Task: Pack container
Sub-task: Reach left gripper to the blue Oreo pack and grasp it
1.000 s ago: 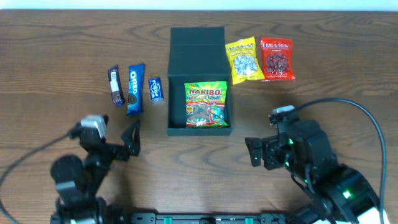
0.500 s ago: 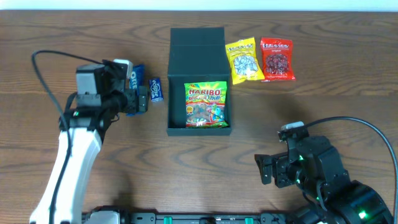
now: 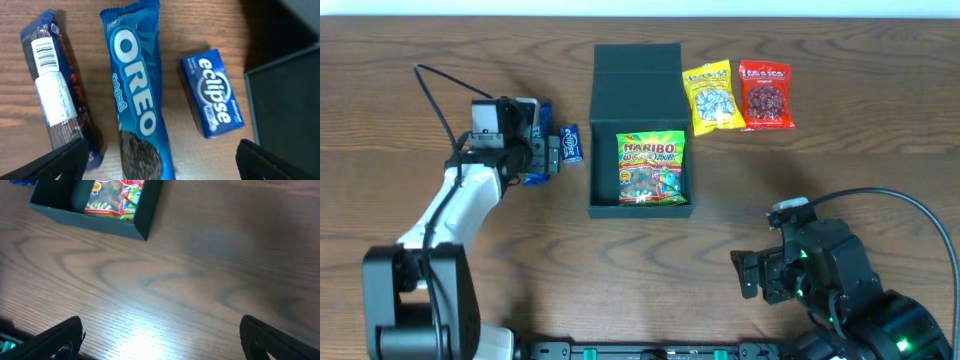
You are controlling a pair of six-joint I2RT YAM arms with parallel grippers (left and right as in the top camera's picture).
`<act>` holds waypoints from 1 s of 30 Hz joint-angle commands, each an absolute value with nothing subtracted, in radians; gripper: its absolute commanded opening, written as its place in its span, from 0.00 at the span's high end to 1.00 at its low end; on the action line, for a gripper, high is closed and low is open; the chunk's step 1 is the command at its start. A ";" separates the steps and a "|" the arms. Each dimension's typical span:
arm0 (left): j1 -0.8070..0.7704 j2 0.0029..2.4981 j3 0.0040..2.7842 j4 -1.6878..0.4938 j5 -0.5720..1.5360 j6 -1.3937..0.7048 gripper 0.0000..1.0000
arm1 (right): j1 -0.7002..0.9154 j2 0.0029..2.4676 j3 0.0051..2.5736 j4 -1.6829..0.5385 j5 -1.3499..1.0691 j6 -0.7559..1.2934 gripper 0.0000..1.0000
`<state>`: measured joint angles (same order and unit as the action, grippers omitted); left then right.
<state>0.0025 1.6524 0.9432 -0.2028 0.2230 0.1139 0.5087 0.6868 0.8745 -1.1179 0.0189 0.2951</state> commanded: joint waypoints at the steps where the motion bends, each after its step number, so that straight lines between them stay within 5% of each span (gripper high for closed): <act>1: 0.001 1.697 0.959 -0.181 0.207 0.134 0.05 | 0.501 0.685 0.888 -1.119 0.026 0.283 0.01; 10: 0.001 1.791 0.959 -0.099 0.210 0.103 0.00 | 0.501 0.685 0.888 -1.119 0.026 0.283 0.01; 22: 0.001 1.848 0.959 -0.074 0.198 0.097 0.42 | 0.501 0.685 0.888 -1.119 0.026 0.283 0.01; 30: 0.001 1.848 0.960 -0.075 0.199 0.091 0.80 | 0.501 0.685 0.888 -1.119 0.026 0.283 0.01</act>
